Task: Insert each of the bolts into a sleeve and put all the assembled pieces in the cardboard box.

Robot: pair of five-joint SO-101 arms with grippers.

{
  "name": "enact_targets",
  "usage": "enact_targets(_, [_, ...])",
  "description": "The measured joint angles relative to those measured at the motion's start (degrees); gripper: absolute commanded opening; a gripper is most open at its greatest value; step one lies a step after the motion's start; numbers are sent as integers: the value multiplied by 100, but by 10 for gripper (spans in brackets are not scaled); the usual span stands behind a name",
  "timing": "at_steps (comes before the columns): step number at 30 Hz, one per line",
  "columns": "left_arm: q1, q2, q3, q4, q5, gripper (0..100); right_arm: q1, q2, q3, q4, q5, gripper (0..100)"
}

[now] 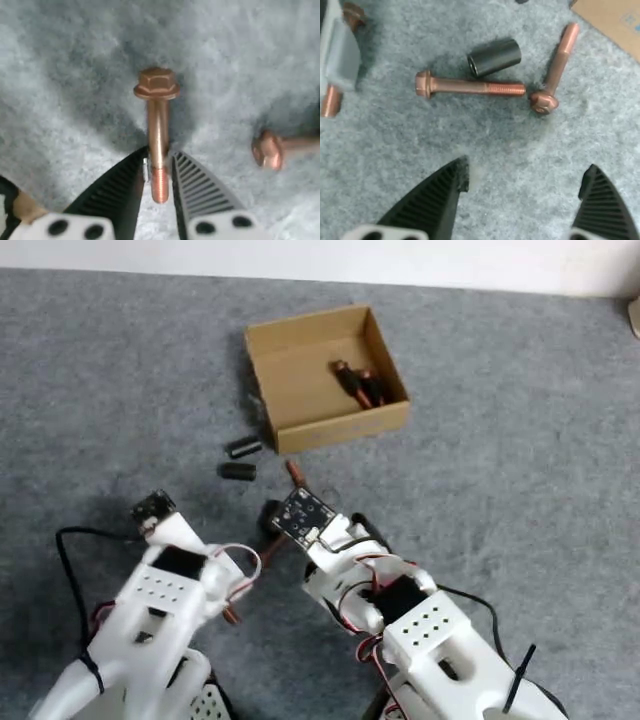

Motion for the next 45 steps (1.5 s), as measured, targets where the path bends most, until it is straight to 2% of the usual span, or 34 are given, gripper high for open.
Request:
enact_targets(5, [-651,0,-510,35,-9,7,0,0,0,0,0,324])
enact_targets(8, [-818,9,-897,396,-62,8,0,0,0,0,0,324])
enact_targets(16, [-949,9,-2031,615,-1521,6,0,0,0,0,0,324])
enact_targets(20, [-1108,9,-2409,-79,-1776,5,0,0,0,0,0,324])
enact_targets(23, [-1134,18,-2356,-1055,-1802,5,0,0,0,0,0,324])
enact_targets(27, [-1160,18,-1547,-2690,-1811,5,158,0,0,0,-9,324])
enact_targets(31, [-1486,18,-668,-4053,-1811,5,484,0,0,0,-501,324])
enact_targets(35, [-1969,18,-396,-4369,-1811,5,985,0,0,0,-870,324])
enact_targets(41, [-2031,18,-387,-4448,-1829,5,1793,0,0,-281,-1679,324])
enact_targets(45, [-2031,18,-387,-4448,-1829,5,2013,0,0,-580,-2163,324])
